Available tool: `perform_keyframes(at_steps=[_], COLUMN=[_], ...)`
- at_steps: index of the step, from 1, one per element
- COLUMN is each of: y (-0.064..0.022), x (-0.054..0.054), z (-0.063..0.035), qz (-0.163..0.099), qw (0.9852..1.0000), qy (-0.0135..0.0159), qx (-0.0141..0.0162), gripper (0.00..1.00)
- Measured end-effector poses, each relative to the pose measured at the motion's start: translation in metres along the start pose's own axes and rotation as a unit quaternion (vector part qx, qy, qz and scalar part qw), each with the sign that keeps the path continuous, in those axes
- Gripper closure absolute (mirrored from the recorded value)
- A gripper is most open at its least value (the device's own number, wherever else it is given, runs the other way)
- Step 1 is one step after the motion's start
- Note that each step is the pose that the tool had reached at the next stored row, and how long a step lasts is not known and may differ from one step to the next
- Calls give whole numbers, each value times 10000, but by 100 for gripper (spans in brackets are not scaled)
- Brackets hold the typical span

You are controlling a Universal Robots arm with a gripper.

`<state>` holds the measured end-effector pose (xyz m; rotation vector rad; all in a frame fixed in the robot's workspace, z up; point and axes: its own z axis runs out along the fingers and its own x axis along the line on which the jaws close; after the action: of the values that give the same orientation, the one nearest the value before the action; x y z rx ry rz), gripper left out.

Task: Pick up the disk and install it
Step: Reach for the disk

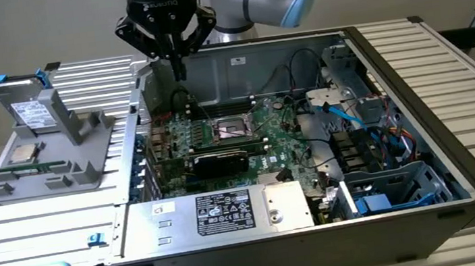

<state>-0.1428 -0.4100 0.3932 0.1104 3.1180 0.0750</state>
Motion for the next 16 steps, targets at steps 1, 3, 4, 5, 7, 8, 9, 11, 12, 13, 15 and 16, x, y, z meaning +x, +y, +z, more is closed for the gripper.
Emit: perform_keyframes(at_steps=[1, 3, 4, 5, 7, 8, 9, 11, 12, 13, 15, 16], y=[-3, -10, -12, -15, -21, -24, -28, -34, -37, -40, -46, -49], x=[43, 134, 179, 227, 316, 362, 406, 497, 544, 588, 681, 726], z=[-1, -3, -3, -4, -4, -4, -4, -5, -5, -5, -6, -7], qz=[0, 0, 0, 0, 0, 0, 0, 0, 0, 0, 0, 0], qw=[10000, 10000, 10000, 10000, 10000, 10000, 10000, 10000, 10000, 10000, 10000, 10000], qy=[0, 0, 0, 0, 0, 0, 0, 0, 0, 0, 0, 1], qx=[0, 0, 0, 0, 0, 0, 0, 0, 1, 0, 0, 0], gripper=[89, 89, 89, 89, 89, 89, 89, 89, 89, 89, 89, 89])
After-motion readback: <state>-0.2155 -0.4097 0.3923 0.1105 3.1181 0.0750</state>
